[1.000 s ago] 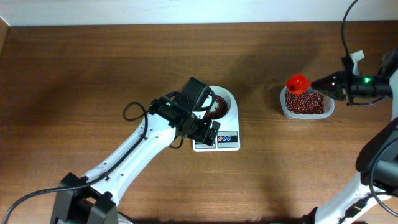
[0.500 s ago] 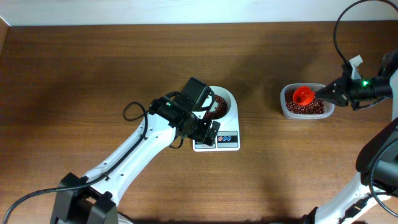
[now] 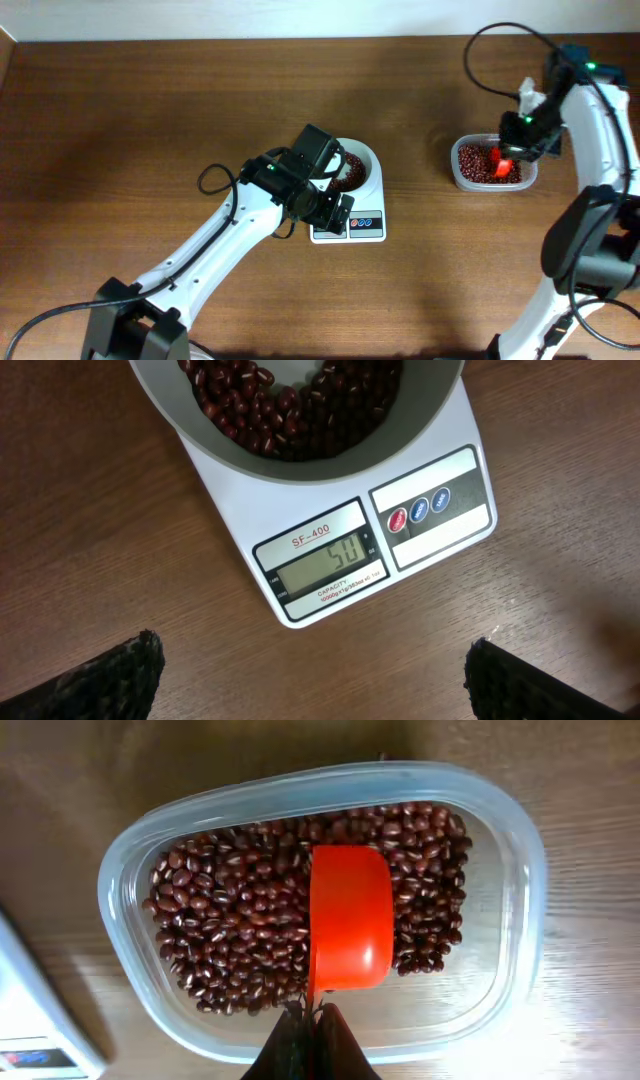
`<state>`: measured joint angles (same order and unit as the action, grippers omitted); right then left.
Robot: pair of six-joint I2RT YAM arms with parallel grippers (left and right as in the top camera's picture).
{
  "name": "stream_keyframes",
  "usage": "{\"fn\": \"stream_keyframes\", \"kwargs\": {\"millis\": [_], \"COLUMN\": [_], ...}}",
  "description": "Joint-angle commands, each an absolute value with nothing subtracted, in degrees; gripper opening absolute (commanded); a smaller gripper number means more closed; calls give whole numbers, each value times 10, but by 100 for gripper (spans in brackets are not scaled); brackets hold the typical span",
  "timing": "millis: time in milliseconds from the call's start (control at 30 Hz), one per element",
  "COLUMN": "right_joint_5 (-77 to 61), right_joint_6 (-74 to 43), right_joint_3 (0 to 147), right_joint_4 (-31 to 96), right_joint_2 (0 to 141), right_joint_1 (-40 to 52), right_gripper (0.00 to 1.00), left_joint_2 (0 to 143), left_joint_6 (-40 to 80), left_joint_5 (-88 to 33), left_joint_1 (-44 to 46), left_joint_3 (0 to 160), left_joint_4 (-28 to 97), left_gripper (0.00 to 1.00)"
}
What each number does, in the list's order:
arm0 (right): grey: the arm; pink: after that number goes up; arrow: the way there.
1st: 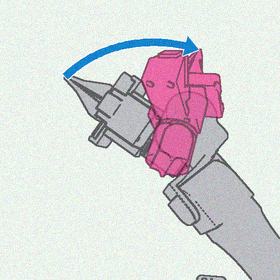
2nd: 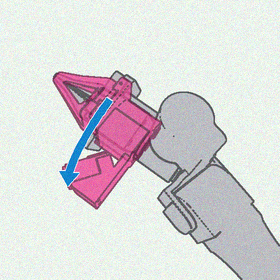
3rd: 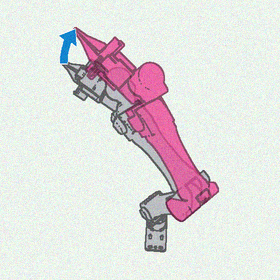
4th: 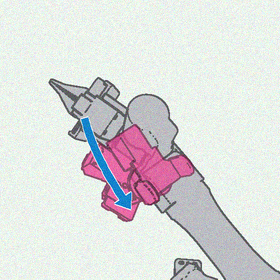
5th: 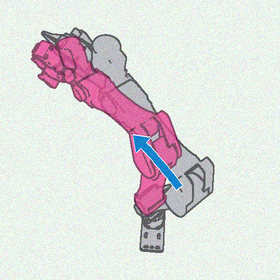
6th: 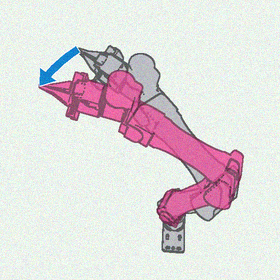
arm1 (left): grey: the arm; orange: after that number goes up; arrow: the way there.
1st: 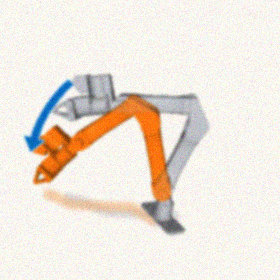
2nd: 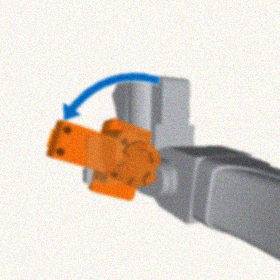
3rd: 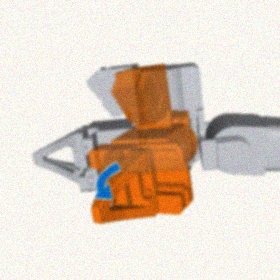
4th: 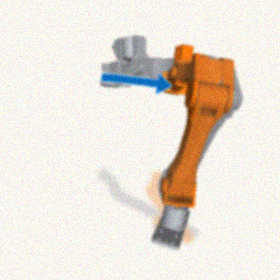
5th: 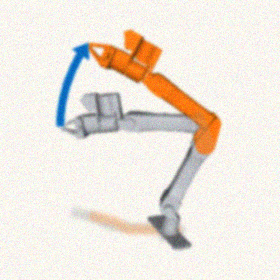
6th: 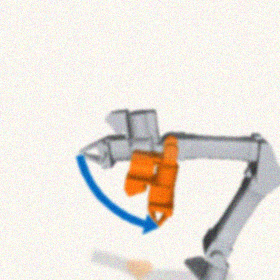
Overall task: Scoop item into bowl and weigh 50g on scale
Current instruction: 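Lower the scoop into the bean container and open the right gripper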
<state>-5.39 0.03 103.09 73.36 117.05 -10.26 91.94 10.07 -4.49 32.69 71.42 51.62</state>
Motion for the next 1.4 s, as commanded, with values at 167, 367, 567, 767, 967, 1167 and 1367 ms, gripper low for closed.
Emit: {"fn": "stream_keyframes", "kwargs": {"millis": [167,367,567,767,967,1167,1367], "right_joint_5": [-4,-3,7,14,48,34,-4], "right_joint_6": [-3,-3,-3,-3,-26,-71,-50], "right_joint_3": [1033,1031,1079,1099,1099,1099,1099], "right_joint_4": [710,726,746,788,784,752,763], "right_joint_2": [1149,1149,1149,1149,1149,1149,1149], "right_joint_1": [-79,-79,-79,-79,-80,-84,-109], "right_gripper": [4,43,71,99,99,99,99], "left_joint_2": [924,924,924,924,924,924,924], "left_joint_6": [91,91,91,91,91,91,91], "left_joint_5": [-45,-45,-45,-45,-45,-45,-45], "left_joint_1": [329,329,329,329,329,329,329], "left_joint_3": [714,714,714,714,714,714,714], "left_joint_4": [517,517,517,517,517,517,517], "left_gripper": [99,99,99,99,99,99,99]}}
